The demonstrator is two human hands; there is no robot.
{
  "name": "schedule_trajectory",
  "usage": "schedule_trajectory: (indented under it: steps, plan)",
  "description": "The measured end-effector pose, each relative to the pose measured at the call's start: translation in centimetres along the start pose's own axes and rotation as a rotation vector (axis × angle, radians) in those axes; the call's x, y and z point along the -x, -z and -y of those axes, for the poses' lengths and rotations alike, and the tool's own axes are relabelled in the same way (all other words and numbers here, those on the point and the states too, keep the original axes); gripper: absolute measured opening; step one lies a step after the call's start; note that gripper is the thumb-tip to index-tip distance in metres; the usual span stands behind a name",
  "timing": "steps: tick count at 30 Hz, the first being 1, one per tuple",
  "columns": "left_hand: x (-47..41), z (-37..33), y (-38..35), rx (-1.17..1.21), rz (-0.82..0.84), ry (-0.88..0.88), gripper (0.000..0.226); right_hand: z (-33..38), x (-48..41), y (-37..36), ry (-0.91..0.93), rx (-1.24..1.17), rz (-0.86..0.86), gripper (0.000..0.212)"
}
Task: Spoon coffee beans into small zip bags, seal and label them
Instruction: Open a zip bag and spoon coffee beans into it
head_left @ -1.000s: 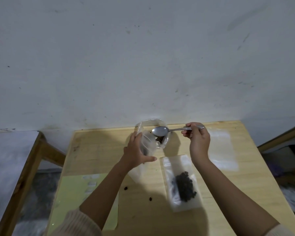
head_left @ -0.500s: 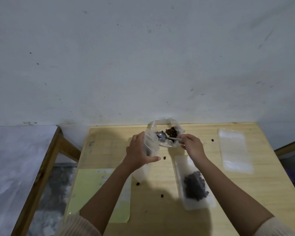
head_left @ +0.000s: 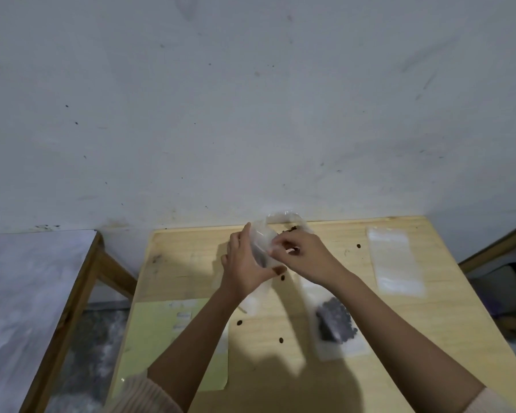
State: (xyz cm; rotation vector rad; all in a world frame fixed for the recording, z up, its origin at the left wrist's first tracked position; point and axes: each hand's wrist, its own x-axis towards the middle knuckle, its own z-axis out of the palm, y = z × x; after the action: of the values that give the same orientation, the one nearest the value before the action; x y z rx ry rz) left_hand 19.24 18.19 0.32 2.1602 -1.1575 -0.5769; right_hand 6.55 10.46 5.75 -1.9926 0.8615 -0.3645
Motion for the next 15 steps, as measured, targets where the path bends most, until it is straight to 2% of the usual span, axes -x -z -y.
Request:
schedule_trajectory:
  steps: [2,5,7,11,15]
  plan:
    - [0.4,-0.2,0.3,0.046,0.022,-0.029,0.125,0.2,0.0,-0.2,0.002,0.04,0.029,0.016]
    - [1.2,0.3,0.9,0.239,0.114,-0.073,0.123,0.2,-0.2,0.1,-0.018,0.065,-0.071,0.018]
    - [1.8,0.7,1.4,0.4,0.112,-0.089,0.104,0.0,-0.4,0.8,-0.017,0.081,-0.14,0.015]
    - [2.1,0.1,2.8,0.614,-0.021,-0.134,0.039,0.0,-0.3,2.0,0.004,0.02,-0.117,0.011]
    - [1.4,-0.4,3.3,0.746,-0.157,-0.088,0.017,0.3,-0.2,2.1,0.064,0.017,-0.081,0.011]
